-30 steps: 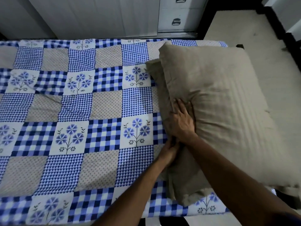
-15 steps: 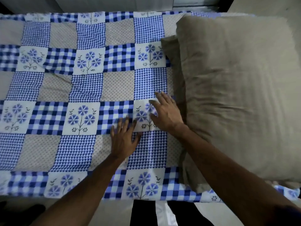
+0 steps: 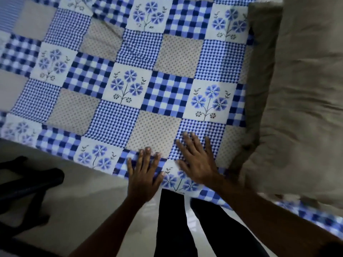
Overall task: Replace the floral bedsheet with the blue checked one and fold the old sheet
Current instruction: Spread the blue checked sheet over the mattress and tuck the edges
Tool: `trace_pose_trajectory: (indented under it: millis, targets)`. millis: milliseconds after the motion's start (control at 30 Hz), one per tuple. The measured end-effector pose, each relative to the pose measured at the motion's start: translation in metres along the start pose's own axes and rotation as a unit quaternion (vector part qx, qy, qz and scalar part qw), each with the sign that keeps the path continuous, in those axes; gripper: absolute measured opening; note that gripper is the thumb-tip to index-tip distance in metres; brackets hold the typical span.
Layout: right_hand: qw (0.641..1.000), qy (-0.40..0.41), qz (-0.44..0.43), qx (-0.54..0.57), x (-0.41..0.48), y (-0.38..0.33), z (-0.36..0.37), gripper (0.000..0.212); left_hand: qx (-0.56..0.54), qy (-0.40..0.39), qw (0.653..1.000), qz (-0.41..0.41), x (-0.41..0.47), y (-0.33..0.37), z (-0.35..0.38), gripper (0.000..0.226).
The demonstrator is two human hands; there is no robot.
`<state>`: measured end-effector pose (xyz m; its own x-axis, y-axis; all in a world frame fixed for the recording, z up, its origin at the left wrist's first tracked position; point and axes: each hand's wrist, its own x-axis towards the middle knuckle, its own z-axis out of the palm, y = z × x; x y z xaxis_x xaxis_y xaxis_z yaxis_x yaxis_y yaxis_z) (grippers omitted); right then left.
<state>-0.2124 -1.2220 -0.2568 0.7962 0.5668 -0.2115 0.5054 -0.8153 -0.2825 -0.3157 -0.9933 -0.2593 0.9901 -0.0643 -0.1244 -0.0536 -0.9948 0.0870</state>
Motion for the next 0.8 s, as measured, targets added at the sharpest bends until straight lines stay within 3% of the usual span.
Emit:
trace_pose_trajectory:
  millis: [167, 333, 433, 500, 633, 700, 800]
  targets:
    - [0.995, -0.047, -0.086, -0.021, -0.038, -0.032, 0.019, 0.067, -0.006, 0.000, 0.999, -0.044, -0.053, 0.013, 0.001, 0.064]
    - [0.992, -0.012, -0.129, -0.004, 0.022, -0.021, -0.006, 0.065, -0.082, 0.085, 0.991, -0.068, -0.033, 0.011, -0.020, 0.034]
    - [0.989, -0.042, -0.140, -0.002, 0.058, -0.032, -0.009, 0.065, -0.077, 0.112, 0.988, -0.079, -0.007, 0.006, -0.035, 0.025]
    - [0.983, -0.069, -0.168, -0.008, 0.053, -0.051, 0.006, 0.066, -0.070, 0.103, 0.989, -0.078, 0.008, -0.001, -0.038, 0.027]
    - [0.960, -0.048, -0.277, 0.010, -0.010, -0.088, 0.033, 0.055, -0.073, 0.113, 0.990, -0.035, 0.024, -0.018, -0.033, 0.038]
    - [0.953, -0.058, -0.299, 0.000, -0.036, -0.095, 0.034, 0.056, -0.045, 0.070, 0.997, -0.006, 0.029, -0.026, -0.028, 0.049]
    - [0.945, -0.020, -0.315, 0.084, -0.029, -0.086, 0.028, 0.049, -0.010, 0.014, 1.000, -0.012, 0.033, -0.039, -0.016, 0.058]
